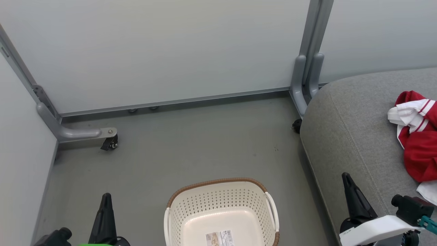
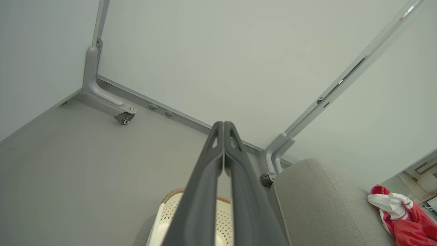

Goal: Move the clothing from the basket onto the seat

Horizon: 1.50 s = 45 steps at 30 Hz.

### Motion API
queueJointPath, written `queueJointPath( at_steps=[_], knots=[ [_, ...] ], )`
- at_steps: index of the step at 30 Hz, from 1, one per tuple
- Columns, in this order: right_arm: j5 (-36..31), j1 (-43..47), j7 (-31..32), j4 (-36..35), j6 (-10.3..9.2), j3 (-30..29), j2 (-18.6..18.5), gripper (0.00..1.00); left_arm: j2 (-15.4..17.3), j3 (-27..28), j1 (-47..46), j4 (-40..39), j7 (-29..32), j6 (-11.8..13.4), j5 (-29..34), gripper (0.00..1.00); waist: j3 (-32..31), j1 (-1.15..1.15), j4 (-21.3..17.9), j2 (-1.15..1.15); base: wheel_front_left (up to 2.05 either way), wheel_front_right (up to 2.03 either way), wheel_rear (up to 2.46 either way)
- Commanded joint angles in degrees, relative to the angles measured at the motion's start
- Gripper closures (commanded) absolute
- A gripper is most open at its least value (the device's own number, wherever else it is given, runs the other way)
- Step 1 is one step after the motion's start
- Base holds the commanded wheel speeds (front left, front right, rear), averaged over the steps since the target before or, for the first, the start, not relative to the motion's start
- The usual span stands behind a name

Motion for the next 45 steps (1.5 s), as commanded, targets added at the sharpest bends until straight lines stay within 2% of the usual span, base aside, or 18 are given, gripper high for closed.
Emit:
queueJointPath(
  at_steps=[1, 26, 45],
  knots=[
    [2.5, -1.9, 0.4, -0.3, -0.02, -0.4, -0.6, 1.0, 0.5, 0.4, -2.1, -0.3, 0.5, -0.5, -2.3, 1.0, 0.1, 0.0, 0.0, 0.09, 0.0, 0.0, 0.0],
    [23.1, -5.1, 4.7, 3.1, -0.03, -2.0, -0.9, 1.0, 1.3, 1.8, -7.1, 3.7, 4.6, -1.9, -21.8, 1.0, 1.0, 0.0, -0.5, 0.18, 0.0, 0.0, 0.0],
    [35.3, -7.1, 7.4, 5.2, -0.04, -3.2, -1.0, 1.0, 1.6, 3.0, -10.0, 5.8, 7.3, -2.7, -33.3, 1.0, 1.7, 0.0, -0.9, 0.24, 0.0, 0.0, 0.0]
  ],
)
